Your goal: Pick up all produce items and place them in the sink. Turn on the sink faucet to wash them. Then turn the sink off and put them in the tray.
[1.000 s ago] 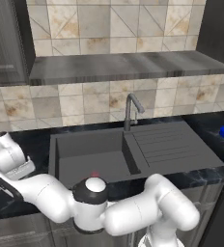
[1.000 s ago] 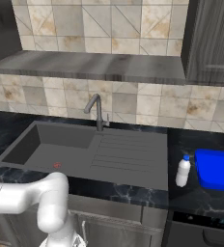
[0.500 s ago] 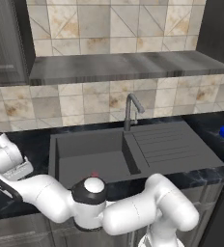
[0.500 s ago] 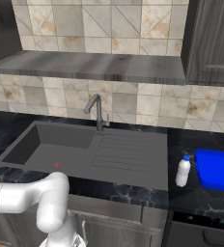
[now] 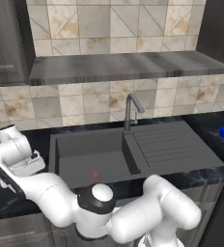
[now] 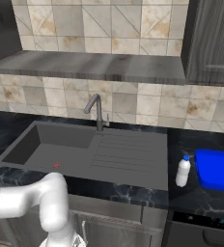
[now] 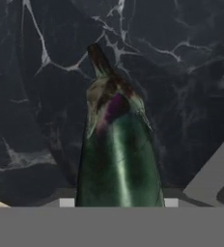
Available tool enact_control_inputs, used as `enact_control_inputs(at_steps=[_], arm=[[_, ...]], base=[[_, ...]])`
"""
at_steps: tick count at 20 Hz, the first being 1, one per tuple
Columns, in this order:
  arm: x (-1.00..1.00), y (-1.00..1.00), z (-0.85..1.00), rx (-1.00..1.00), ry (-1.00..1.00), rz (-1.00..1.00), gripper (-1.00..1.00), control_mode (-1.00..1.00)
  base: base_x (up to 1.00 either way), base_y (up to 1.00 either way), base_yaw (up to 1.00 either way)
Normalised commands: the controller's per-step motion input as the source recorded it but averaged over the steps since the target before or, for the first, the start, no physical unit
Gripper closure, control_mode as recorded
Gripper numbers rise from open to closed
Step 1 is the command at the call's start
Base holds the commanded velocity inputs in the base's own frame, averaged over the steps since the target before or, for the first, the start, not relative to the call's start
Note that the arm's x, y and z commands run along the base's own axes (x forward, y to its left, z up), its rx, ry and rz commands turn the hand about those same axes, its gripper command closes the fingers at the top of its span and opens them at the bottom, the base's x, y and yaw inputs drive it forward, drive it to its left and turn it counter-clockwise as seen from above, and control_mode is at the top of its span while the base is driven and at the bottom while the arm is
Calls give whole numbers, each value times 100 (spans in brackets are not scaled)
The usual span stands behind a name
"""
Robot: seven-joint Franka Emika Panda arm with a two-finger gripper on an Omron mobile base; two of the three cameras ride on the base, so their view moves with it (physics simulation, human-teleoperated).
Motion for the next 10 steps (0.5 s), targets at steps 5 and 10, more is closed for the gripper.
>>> enact_control_inputs(at_steps=[5, 10], arm=[[-24, -81, 42, 0, -13, 0, 100, -100], [-8, -86, 36, 0, -11, 0, 100, -100]], base=[[0, 0, 0], [0, 0, 0]])
